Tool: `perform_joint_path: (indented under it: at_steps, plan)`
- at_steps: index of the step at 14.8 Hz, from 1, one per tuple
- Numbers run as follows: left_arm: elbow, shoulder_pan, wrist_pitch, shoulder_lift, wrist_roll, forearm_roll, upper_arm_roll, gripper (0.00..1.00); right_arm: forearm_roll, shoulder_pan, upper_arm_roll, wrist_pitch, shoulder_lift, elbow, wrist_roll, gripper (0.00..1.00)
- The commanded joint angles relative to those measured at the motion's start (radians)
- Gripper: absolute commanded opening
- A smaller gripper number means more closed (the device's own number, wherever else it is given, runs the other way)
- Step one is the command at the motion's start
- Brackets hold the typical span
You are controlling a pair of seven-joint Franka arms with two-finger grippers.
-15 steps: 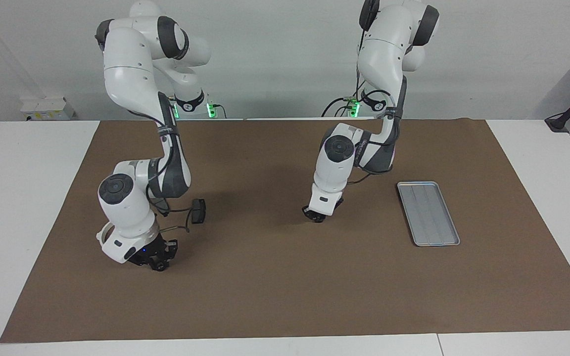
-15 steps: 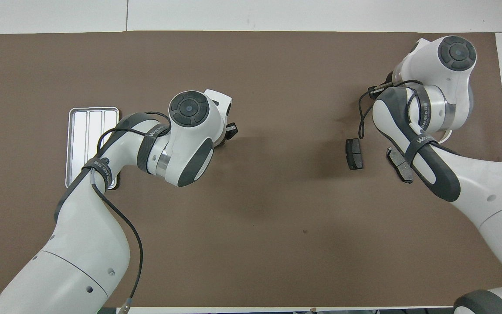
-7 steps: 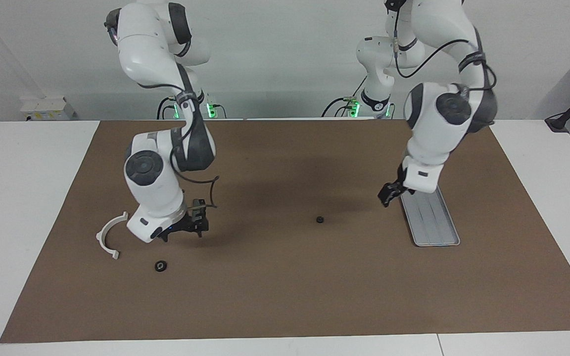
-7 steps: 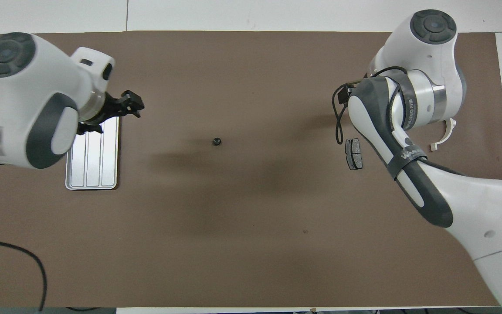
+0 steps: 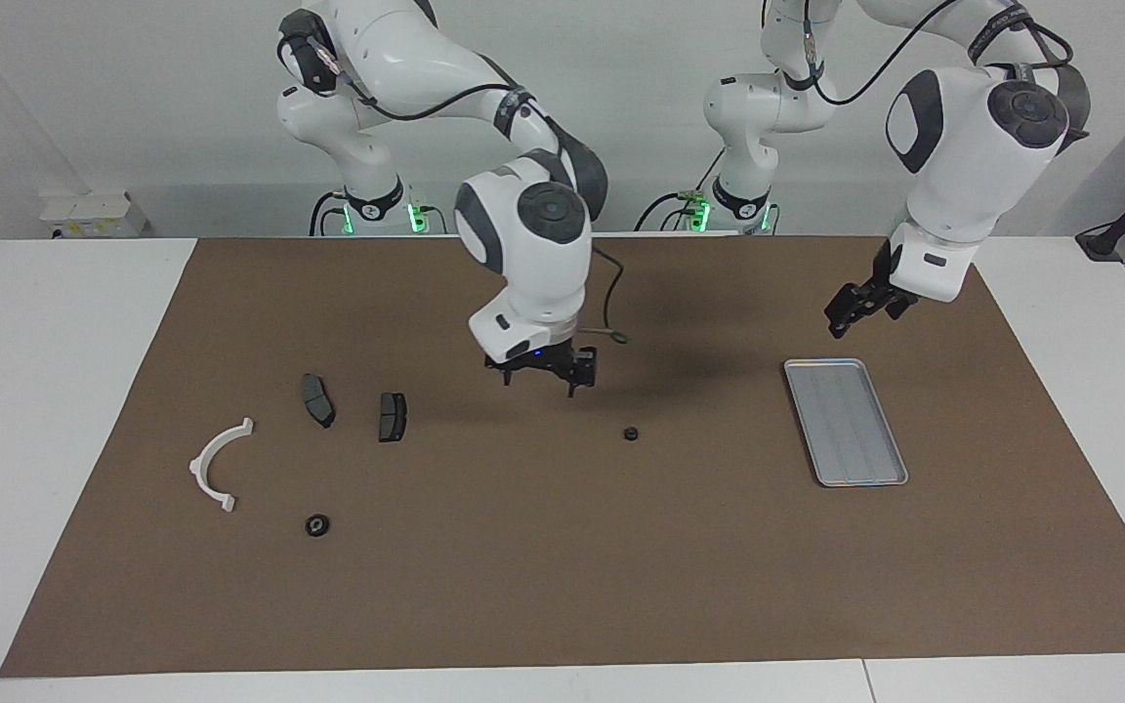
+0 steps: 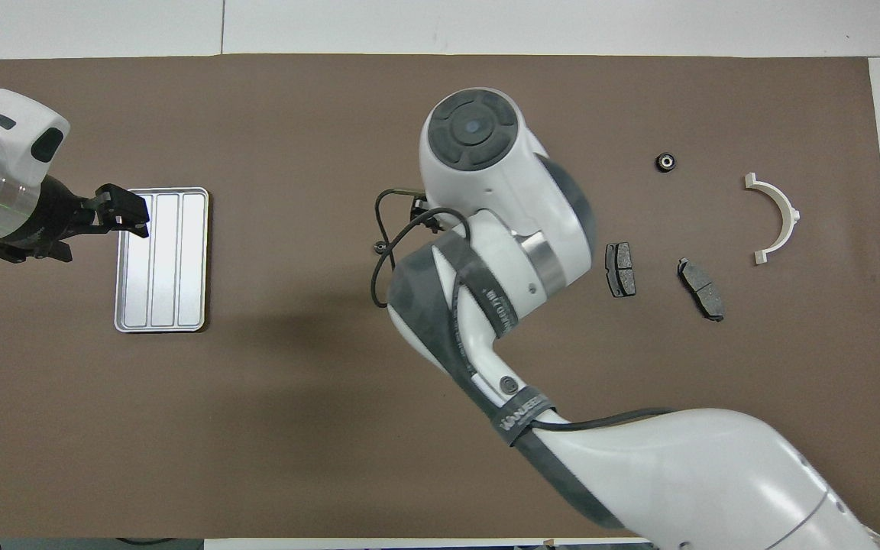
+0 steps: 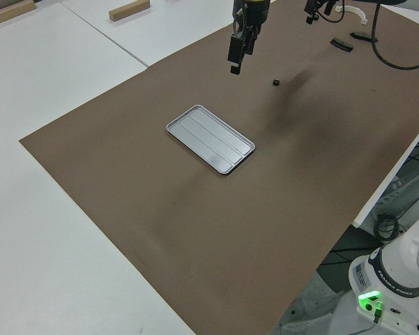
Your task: Place bearing gear from tray to pile
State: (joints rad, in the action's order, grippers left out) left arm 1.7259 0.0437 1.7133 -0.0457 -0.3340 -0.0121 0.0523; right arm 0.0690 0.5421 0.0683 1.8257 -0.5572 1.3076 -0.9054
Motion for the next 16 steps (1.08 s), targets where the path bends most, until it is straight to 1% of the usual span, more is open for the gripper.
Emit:
perform_joint_path:
  at_steps: [1, 3, 5, 7, 8, 10, 12, 16]
  plan:
    - [0.037, -0.031, -0.014, 0.03, 0.043, 0.004, 0.008, 1.0, 0.003, 0.073, -0.007, 0.004, -0.195, -0.221, -0.177, 1.0]
    - [0.04, -0.056, -0.052, 0.053, 0.067, 0.008, 0.018, 1.0, 0.006, 0.103, -0.011, 0.024, -0.277, -0.306, -0.201, 1.0]
    - [0.061, -0.07, -0.067, 0.082, 0.104, 0.008, 0.02, 1.0, 0.012, 0.119, -0.028, 0.044, -0.323, -0.321, -0.202, 1.0]
    - [0.072, -0.077, -0.069, 0.096, 0.112, 0.008, 0.02, 1.0, 0.012, 0.148, -0.065, 0.067, -0.368, -0.372, -0.202, 1.0]
    - [0.078, -0.076, -0.07, 0.102, 0.112, 0.008, 0.021, 1.0, 0.012, 0.148, -0.067, 0.075, -0.385, -0.376, -0.202, 1.0]
    - [0.101, -0.076, -0.064, 0.124, 0.121, 0.008, 0.021, 1.0, 0.012, 0.148, -0.068, 0.089, -0.392, -0.375, -0.202, 1.0]
    - [0.103, -0.077, -0.051, 0.122, 0.127, 0.008, 0.021, 1.0, 0.014, 0.148, -0.07, 0.113, -0.408, -0.375, -0.202, 1.0]
    - [0.1, -0.079, -0.026, 0.118, 0.125, 0.012, 0.021, 1.0, 0.014, 0.148, -0.068, 0.122, -0.408, -0.37, -0.202, 1.0]
